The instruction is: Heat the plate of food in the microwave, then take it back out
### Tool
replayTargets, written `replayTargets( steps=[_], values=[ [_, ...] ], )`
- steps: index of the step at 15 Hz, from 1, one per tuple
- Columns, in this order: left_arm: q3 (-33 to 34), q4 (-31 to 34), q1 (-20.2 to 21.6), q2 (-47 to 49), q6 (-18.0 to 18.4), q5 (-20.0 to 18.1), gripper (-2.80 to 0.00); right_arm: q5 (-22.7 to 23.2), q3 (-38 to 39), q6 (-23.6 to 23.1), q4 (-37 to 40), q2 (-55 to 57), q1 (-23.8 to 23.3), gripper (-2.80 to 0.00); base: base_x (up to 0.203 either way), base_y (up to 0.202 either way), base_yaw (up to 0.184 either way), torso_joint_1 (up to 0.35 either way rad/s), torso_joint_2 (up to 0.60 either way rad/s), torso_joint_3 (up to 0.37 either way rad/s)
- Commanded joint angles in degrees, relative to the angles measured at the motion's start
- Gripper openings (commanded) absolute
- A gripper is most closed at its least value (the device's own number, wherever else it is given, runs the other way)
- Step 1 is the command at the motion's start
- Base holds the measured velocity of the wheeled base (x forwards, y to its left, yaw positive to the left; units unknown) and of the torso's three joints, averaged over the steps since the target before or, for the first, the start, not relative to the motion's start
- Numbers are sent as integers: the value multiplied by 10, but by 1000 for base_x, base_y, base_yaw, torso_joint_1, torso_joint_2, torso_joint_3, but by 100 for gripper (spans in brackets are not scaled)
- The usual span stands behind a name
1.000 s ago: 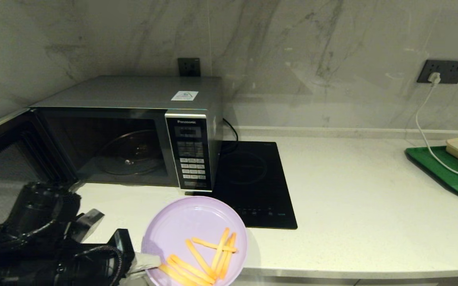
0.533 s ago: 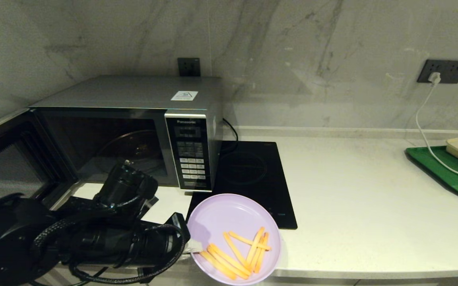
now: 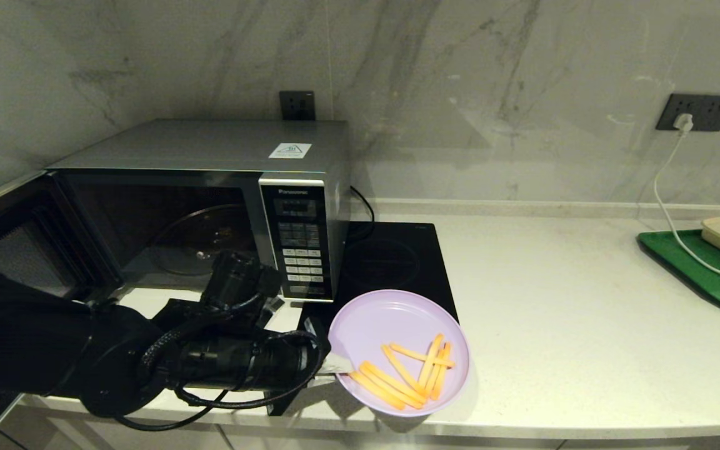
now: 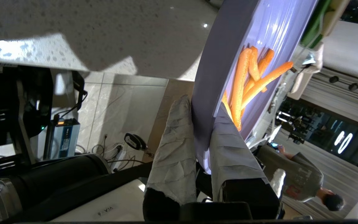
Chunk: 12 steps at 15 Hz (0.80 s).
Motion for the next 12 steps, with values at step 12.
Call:
replayTargets(
  steps=[12],
  values=[
    [-113,29,9,108,-12,13,-280,0,0,0,1,0,0,-280,0,0,0,0,0,0]
  ],
)
